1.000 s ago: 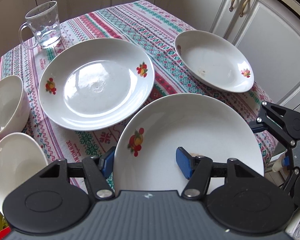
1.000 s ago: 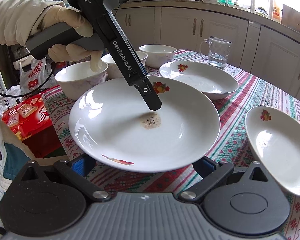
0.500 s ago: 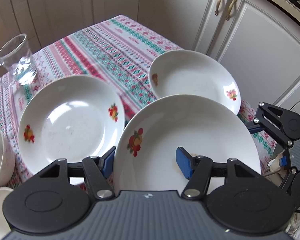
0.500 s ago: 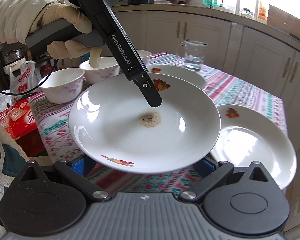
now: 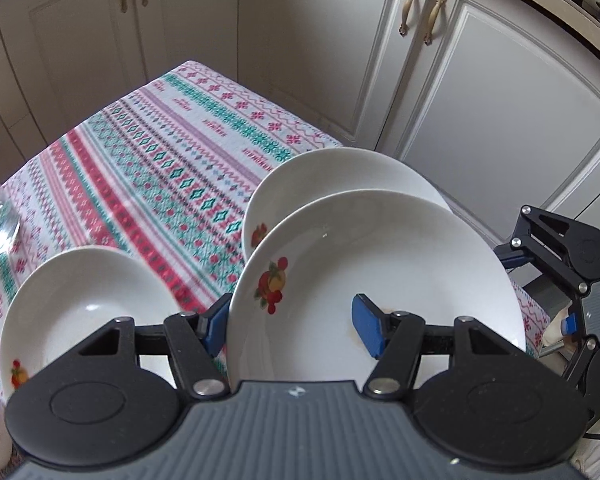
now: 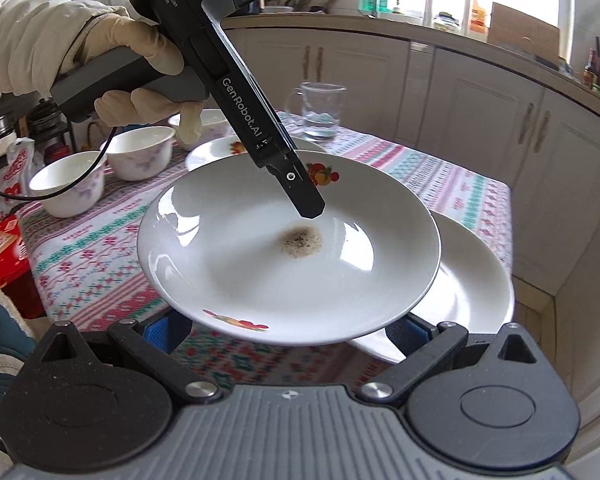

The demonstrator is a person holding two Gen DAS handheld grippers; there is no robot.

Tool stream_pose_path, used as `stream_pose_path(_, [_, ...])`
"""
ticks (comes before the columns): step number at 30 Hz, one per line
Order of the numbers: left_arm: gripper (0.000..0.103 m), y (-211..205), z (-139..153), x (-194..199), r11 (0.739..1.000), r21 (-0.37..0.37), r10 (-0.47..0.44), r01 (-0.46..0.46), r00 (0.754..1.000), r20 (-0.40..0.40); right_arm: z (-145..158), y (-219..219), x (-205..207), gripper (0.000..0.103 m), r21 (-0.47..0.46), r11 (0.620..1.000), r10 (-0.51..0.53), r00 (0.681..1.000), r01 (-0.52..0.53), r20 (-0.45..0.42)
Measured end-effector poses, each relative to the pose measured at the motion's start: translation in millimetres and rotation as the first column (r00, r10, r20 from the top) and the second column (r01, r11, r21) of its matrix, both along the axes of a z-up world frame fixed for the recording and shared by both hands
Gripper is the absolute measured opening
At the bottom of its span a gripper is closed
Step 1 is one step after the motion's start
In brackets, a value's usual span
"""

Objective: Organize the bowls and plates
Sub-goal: 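Lower the stained plate onto the deep white plate and open the left gripper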

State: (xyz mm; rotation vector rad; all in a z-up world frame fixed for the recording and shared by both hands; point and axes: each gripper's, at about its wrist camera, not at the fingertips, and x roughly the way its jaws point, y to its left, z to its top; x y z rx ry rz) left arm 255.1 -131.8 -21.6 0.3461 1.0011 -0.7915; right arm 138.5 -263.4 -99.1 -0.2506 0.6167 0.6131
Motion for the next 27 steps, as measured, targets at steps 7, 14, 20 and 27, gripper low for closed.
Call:
stream_pose_path(7, [0.062,-23.3,-7.8,15.7,0.999,-0.006,-0.034,0.034,0.999,-0.011,-0.6,-18.1,6.1,0.103,0.007,0.999,-0.046,0.999,0.046,-0.002])
stream_pose_path(14, [0.062,-42.2,-15.9,25.0,0.998,-0.011,-0.054,0.054,0.998,-0.013,-3.6,-31.8,9.3,0.103,0.022,0.995,-0.096,0.995,0.096,-0.010])
stream_pose_path(20, [0.062,-52.4,-20.2,31.8,0.997,-0.016,-0.070,0.070,0.997,-0.017,-5.2,-40.7,12.9,0.103,0.037,0.991,-0.131,0.991,0.132,-0.017])
stream_pose_path(27, [0.062,-58.7,-28.0,40.1,0.997,-0.023,-0.069,0.069,0.997,-0.032,-6.2,-44.0,16.0,0.103,0.049,0.984,-0.167,0.985,0.169,-0.045])
